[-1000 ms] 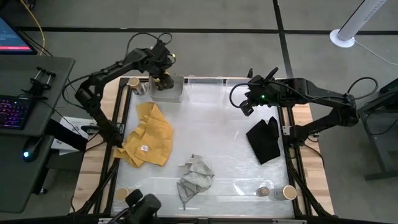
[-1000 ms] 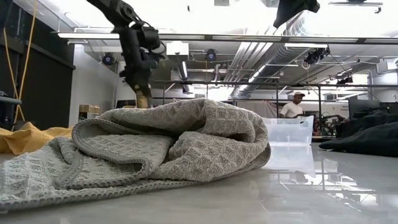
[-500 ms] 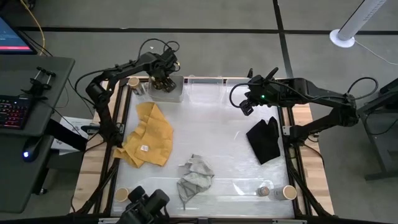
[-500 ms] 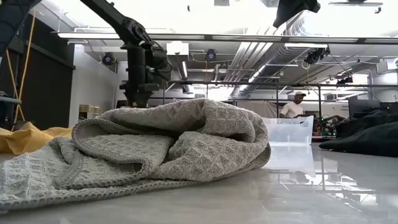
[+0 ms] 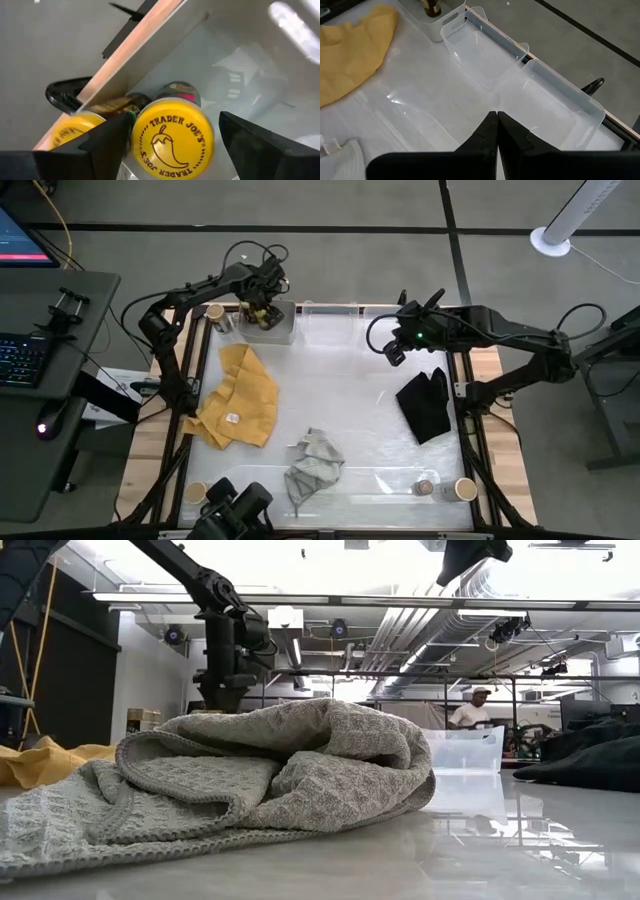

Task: Sort spices by type
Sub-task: Put the yellow seasoning bottle into the gray bin

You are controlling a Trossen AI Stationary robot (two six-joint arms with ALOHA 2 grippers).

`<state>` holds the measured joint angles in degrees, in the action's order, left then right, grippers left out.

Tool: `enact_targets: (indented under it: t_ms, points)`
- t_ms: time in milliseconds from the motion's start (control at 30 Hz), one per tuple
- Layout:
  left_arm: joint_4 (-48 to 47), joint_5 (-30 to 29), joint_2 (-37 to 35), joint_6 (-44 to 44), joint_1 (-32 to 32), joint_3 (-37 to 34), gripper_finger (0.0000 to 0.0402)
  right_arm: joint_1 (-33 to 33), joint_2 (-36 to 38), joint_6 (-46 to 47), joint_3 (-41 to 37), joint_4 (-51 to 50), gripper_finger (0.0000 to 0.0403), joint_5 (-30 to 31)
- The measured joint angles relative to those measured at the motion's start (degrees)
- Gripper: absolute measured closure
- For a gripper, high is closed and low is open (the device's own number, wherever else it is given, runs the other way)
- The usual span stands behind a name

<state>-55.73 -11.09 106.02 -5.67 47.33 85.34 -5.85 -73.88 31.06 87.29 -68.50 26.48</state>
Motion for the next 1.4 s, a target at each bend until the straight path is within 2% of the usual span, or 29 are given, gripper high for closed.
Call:
enact_targets:
  t_ms: [233, 433, 500, 567, 667, 767, 833, 1033, 1233, 1400]
  points:
    - [-3.3, 1.4, 0.0, -2.1, -0.2, 8.9, 0.0102, 0.0, -2.4, -2.2, 0.0, 0.0, 0.0403, -0.1]
    - [-11.4, -1.2, -1.1, -1.8, -0.1, 14.8, 0.0103, 0.0, -2.7, -3.0, 0.0, -0.3, 0.0403, -0.1]
    - [-15.7, 1.0, -2.2, 0.2, -0.2, 14.8, 0.0116, 0.0, -2.6, -3.0, 0.0, -1.1, 0.0403, -0.1]
    - [-19.7, 4.2, -3.5, 1.1, -0.9, 14.6, 0.0146, 0.0, -2.6, -3.0, 0.0, -2.1, 0.0403, -0.1]
    - [-18.0, 4.7, -7.5, 1.1, -3.8, 11.1, 0.0224, 0.0, -2.6, -3.0, 0.0, -2.7, 0.0403, 0.0]
    - [-13.0, 4.4, -11.3, 1.8, -5.9, 4.7, 0.0340, -0.2, -2.6, -3.9, 0.0, -2.7, 0.0403, 0.0]
    - [-9.9, 4.3, -12.9, 3.9, -6.3, -0.4, 0.0384, -0.2, -2.6, -4.1, 0.0, -2.7, 0.0403, 0.0]
    - [-4.0, 4.5, -12.4, 7.2, -6.4, -11.8, 0.0399, -0.2, -2.6, -4.4, 0.0, -2.8, 0.0403, 0.0]
    - [6.7, 2.2, -12.0, 7.0, -6.1, -16.1, 0.0401, -0.2, -2.6, -4.5, 0.0, -2.2, 0.0403, 0.0]
    - [10.5, -1.1, -12.0, 4.4, -5.0, -16.2, 0.0401, -0.2, -2.6, -3.9, 0.0, -2.0, 0.0403, 0.0]
